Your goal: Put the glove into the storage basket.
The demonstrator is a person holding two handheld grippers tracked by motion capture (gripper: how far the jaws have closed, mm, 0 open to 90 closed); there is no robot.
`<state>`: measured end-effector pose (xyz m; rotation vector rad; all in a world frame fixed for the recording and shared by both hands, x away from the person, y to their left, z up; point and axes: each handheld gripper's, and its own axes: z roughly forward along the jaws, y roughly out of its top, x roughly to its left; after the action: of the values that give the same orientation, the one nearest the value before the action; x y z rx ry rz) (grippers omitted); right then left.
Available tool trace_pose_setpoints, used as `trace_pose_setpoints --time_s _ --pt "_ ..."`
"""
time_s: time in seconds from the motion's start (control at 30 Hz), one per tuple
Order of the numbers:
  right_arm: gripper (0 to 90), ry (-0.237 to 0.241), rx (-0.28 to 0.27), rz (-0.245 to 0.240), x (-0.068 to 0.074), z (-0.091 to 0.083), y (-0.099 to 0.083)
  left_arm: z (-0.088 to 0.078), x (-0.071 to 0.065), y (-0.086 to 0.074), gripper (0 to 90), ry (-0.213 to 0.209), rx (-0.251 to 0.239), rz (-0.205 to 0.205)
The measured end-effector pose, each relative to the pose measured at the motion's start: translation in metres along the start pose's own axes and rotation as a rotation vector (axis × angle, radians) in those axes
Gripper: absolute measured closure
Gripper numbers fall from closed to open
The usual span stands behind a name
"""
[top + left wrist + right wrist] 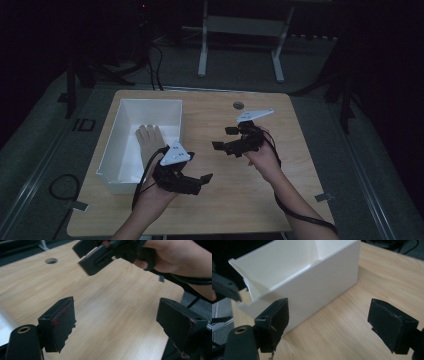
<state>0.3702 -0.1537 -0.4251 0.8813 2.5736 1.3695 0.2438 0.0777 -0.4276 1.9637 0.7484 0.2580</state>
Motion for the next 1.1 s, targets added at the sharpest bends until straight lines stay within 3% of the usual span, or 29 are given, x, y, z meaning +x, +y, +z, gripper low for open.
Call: trace_pose_setpoints --time_s 0.23,0.37,0.47,0.77,1.1 --pt "17.4 -0.008 0.042 -0.028 -0.009 -0.001 -0.030 0.030 -0.020 -0.008 16.0 -0.065 0.053 0.045" --pt "17.5 -0.013 0.051 -0.052 -0.012 -0.004 -0.046 0.044 -0.026 -0.014 16.0 -0.085 0.080 0.091" --pt "17.1 -0.009 0.066 -0.063 -0.013 -0.004 -0.059 0.052 -0.029 -0.017 16.0 -0.108 0.083 0.089" --pt "15.9 -0.008 0.077 -0.034 -0.025 -0.008 -0.099 0.077 -0.037 -0.029 16.0 -0.178 0.106 0.098" --pt "13.8 -0.056 0.081 -0.035 -0.035 -0.012 -0.136 0.106 -0.038 -0.053 16.0 -0.197 0.129 0.087"
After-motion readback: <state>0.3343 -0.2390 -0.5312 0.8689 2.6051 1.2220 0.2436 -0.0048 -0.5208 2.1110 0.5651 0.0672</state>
